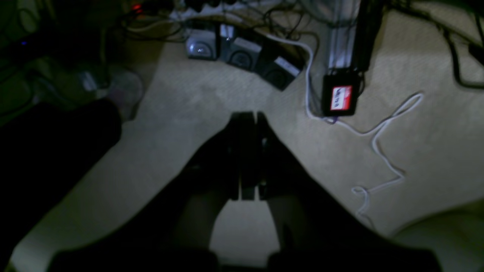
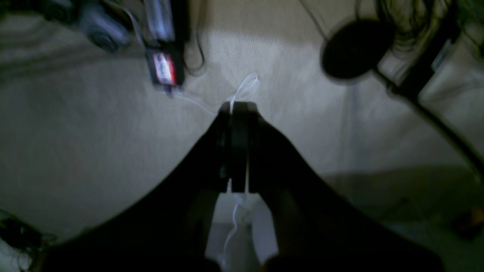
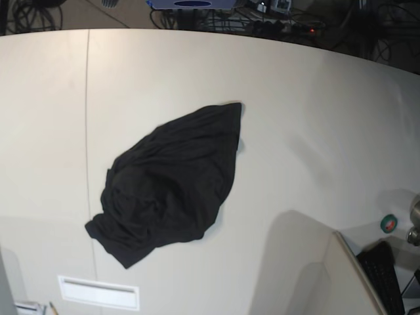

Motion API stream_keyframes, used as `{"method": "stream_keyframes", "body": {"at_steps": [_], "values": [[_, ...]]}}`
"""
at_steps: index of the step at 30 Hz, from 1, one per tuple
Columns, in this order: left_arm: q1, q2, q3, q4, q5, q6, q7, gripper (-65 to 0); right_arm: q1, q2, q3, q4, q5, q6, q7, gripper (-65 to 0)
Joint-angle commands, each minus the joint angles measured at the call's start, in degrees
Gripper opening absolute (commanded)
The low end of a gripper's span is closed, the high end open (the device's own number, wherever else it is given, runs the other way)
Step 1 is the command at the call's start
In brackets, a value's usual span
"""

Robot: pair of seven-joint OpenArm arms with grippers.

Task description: Layout the t-shirt on the table in an organized manner, then fold the t-shirt properly

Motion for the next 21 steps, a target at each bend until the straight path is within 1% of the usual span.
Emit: {"method": "stream_keyframes", "body": {"at_steps": [1, 4, 8, 11, 14, 15, 16, 17, 19, 21], "values": [[2.93, -0.85, 0.10, 3.47, -0.38, -0.21, -0.40, -65.0, -1.97, -0.19, 1.05, 3.80, 0.30, 0.18, -0.40, -65.0], [10.49, -2.52, 0.10, 15.07, -0.64, -0.21, -0.67, -65.0, -8.30, -0.37, 2.98, 15.32, 0.30, 0.18, -4.97, -65.0], [19.98, -5.60, -0.51, 30.81, -0.73, -0.21, -0.49, -65.0, -15.34, -0.45, 5.01, 30.17, 0.30, 0.18, -8.32, -65.0], [26.93, -8.85, -0.60, 44.43, -0.82, -0.21, -0.32, -65.0, -19.56, -1.86, 6.85, 41.34, 0.30, 0.18, -8.84, -65.0], [30.71, -10.08, -0.87, 56.39, -0.91, -0.21, -0.23, -65.0, -21.75, -2.04, 7.20, 51.45, 0.30, 0.18, -8.84, -65.0], [31.15, -9.91, -1.48, 59.47, -0.91, -0.21, -0.05, -65.0, -21.67, -2.04, 7.20, 53.91, 0.30, 0.18, -8.84, -65.0], [31.15, -9.56, -2.27, 62.19, -0.91, -0.21, 1.44, -65.0, -21.32, -2.04, 7.20, 56.37, 0.30, 0.18, -8.84, -65.0], [30.71, -9.38, -2.71, 64.30, -0.91, -0.21, 3.64, -65.0, -20.79, -2.04, 7.12, 58.48, 0.30, 0.18, -8.84, -65.0], [26.58, -7.27, -2.80, 68.35, -2.58, -0.21, 9.35, -65.0, -18.68, -2.12, 7.12, 63.14, 1.00, 0.18, -9.11, -65.0], [22.18, -5.78, -3.15, 69.75, -6.18, -0.21, 13.66, -65.0, -15.60, -2.48, 7.12, 66.92, 5.13, 0.18, -11.83, -65.0]]}}
